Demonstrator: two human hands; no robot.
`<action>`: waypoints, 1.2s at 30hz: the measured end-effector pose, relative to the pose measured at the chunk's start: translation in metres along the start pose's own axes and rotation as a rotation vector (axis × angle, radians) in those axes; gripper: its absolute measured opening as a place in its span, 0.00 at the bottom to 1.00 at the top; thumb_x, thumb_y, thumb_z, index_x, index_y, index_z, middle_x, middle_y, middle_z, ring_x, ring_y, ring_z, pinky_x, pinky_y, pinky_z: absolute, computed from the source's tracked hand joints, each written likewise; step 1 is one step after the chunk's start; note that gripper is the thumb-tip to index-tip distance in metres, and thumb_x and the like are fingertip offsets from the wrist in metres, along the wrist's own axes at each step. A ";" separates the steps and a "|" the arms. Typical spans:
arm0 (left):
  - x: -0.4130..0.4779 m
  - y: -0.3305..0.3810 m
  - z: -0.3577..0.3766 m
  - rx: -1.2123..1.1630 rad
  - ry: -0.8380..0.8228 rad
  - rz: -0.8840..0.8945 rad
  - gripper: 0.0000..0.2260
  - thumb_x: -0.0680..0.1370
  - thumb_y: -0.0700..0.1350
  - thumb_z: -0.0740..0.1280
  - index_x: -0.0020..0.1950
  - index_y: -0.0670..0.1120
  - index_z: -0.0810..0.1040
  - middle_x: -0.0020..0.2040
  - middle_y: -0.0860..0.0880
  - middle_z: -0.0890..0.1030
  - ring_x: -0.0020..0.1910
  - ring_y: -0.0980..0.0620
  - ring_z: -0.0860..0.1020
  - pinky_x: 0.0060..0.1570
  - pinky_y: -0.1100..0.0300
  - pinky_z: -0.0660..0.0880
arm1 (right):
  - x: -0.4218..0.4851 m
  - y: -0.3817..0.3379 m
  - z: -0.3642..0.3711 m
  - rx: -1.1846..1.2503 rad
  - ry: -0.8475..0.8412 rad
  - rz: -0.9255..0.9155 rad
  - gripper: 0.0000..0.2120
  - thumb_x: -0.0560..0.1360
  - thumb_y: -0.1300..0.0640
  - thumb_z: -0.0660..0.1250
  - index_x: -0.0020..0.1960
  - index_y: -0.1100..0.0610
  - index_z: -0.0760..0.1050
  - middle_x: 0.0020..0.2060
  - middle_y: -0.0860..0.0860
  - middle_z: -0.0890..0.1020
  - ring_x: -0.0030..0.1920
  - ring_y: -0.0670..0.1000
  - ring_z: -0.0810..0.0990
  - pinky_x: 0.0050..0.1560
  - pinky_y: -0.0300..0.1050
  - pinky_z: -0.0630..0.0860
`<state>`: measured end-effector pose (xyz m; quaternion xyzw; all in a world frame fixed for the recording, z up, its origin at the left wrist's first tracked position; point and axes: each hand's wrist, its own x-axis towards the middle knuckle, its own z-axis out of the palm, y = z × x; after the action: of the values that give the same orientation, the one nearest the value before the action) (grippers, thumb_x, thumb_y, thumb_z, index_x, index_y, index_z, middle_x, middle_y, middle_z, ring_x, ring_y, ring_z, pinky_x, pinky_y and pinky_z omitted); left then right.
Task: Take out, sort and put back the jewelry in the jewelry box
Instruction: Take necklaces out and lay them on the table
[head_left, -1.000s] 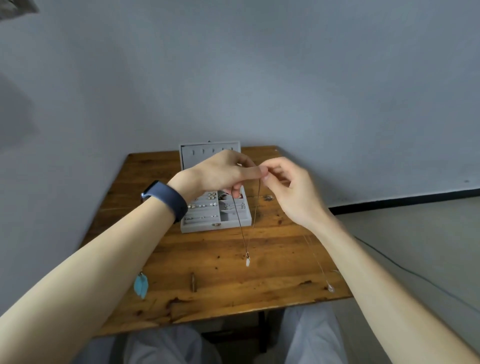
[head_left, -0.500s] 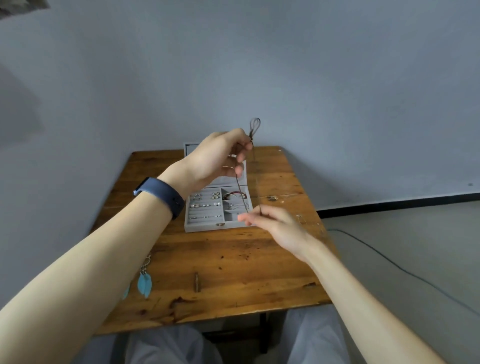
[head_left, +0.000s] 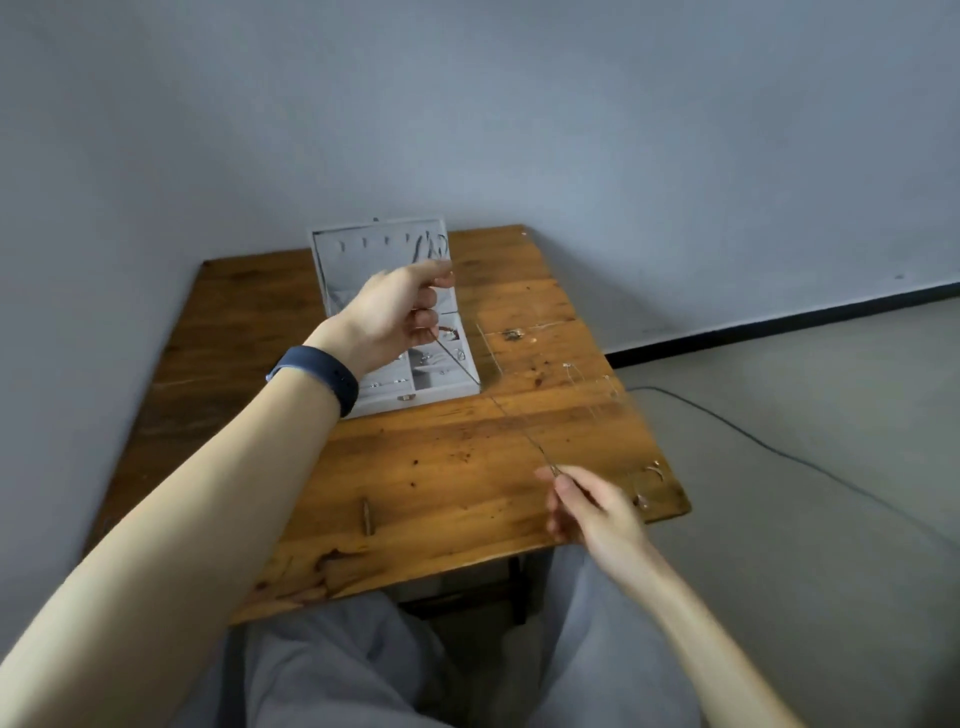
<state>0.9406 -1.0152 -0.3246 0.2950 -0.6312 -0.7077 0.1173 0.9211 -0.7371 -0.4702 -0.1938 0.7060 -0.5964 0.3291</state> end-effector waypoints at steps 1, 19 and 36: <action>0.006 -0.006 0.007 0.030 0.004 0.001 0.08 0.80 0.49 0.68 0.49 0.44 0.77 0.32 0.52 0.61 0.28 0.54 0.61 0.32 0.59 0.63 | -0.002 0.005 -0.003 0.005 0.018 0.018 0.12 0.84 0.60 0.58 0.60 0.54 0.80 0.38 0.48 0.80 0.36 0.48 0.80 0.40 0.42 0.77; 0.113 -0.075 0.113 0.744 0.036 0.162 0.09 0.80 0.56 0.68 0.53 0.51 0.78 0.43 0.49 0.81 0.36 0.52 0.80 0.39 0.58 0.77 | -0.031 0.054 -0.033 0.159 0.372 0.125 0.06 0.79 0.59 0.69 0.53 0.49 0.81 0.43 0.50 0.86 0.45 0.50 0.85 0.48 0.43 0.82; 0.148 -0.111 0.127 0.978 0.015 0.185 0.09 0.80 0.53 0.68 0.55 0.48 0.79 0.49 0.47 0.81 0.43 0.47 0.81 0.44 0.55 0.79 | -0.019 0.061 -0.025 -0.153 0.555 0.070 0.06 0.79 0.48 0.68 0.50 0.35 0.78 0.39 0.39 0.83 0.38 0.40 0.81 0.37 0.31 0.75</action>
<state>0.7736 -0.9709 -0.4677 0.2634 -0.9118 -0.3133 0.0321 0.9240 -0.6936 -0.5232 -0.0230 0.8182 -0.5600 0.1283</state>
